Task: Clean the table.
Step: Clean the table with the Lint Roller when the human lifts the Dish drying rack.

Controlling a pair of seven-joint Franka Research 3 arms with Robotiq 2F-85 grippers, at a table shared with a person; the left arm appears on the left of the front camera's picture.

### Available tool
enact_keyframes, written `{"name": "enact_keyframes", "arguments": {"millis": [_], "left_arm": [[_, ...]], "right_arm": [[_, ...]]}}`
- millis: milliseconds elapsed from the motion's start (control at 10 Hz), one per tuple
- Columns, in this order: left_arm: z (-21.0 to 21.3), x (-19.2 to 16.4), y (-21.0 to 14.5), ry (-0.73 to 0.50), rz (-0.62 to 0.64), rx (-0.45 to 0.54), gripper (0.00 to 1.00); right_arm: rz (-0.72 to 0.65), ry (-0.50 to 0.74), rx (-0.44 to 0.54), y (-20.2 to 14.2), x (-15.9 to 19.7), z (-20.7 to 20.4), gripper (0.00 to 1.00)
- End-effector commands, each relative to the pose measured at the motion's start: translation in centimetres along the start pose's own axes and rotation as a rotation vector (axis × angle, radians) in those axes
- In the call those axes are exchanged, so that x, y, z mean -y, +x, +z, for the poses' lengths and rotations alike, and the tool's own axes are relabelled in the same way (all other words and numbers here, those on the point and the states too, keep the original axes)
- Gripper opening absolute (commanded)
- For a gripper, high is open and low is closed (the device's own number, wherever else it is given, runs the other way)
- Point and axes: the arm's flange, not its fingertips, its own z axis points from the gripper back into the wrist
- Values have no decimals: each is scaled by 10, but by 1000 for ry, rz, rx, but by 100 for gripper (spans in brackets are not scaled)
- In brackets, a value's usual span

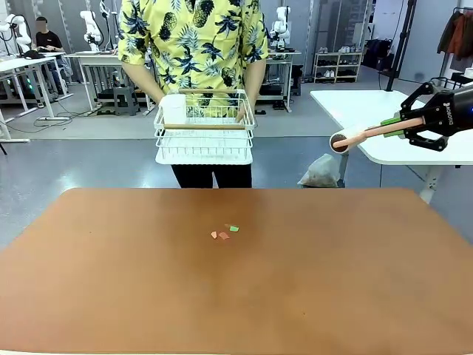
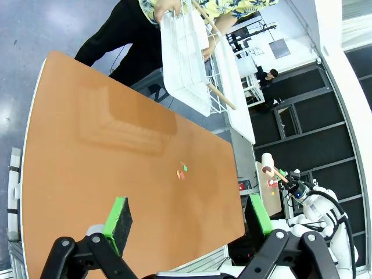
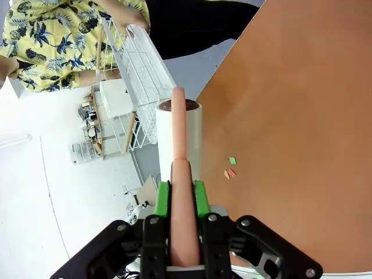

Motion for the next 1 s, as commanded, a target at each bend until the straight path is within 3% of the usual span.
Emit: {"name": "enact_keyframes", "arguments": {"millis": [0, 100, 300, 400, 600, 900], "left_arm": [[3, 0, 0, -9, -12, 5, 100], [3, 0, 0, -9, -12, 5, 100], [3, 0, 0, -9, -12, 5, 100], [3, 0, 0, -9, -12, 5, 100], [3, 0, 0, -9, -12, 5, 100], [3, 0, 0, -9, -12, 5, 100]], "right_arm": [[112, -48, -78, 3, -23, -2, 21], [257, -159, -205, 11, -51, -10, 21], [404, -284, -327, 27, -87, -55, 21], [495, -367, -345, 33, -87, -84, 21], [513, -390, -464, 43, -61, -123, 21], [510, -415, -459, 36, -53, -135, 21]]}}
